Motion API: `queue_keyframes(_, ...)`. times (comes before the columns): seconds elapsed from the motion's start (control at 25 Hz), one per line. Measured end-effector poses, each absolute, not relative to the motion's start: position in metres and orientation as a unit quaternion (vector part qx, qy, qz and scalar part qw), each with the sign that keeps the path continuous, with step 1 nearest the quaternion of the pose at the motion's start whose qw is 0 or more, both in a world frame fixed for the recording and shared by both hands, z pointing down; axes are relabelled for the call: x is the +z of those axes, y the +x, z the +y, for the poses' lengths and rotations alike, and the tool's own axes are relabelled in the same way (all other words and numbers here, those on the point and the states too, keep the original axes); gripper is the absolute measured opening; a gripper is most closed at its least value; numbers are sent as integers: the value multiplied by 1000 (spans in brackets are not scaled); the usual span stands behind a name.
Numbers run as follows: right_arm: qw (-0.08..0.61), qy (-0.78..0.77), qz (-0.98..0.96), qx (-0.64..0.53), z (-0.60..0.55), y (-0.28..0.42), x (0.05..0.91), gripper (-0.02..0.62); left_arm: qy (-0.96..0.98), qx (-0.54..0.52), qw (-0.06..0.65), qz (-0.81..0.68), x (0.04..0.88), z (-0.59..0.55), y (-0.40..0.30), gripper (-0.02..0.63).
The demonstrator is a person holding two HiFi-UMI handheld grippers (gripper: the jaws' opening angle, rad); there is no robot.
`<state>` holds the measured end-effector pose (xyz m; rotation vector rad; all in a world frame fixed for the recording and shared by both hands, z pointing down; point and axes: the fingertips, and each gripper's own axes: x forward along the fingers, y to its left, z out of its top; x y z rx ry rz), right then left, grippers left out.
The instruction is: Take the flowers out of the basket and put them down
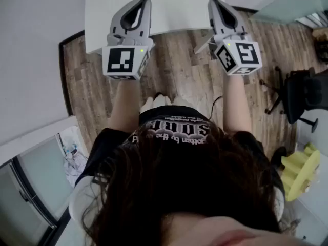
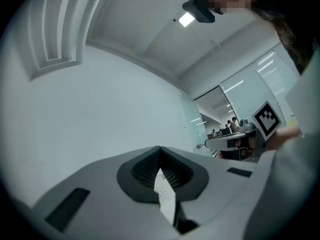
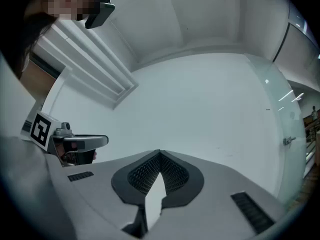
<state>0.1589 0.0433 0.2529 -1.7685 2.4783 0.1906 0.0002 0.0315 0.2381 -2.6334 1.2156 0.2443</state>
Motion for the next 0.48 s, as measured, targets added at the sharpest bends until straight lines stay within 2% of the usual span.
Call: queue_keyframes(0.48,47,-565,821,69,32,137,246,26,-901,78,109,413,237,23,-16,0)
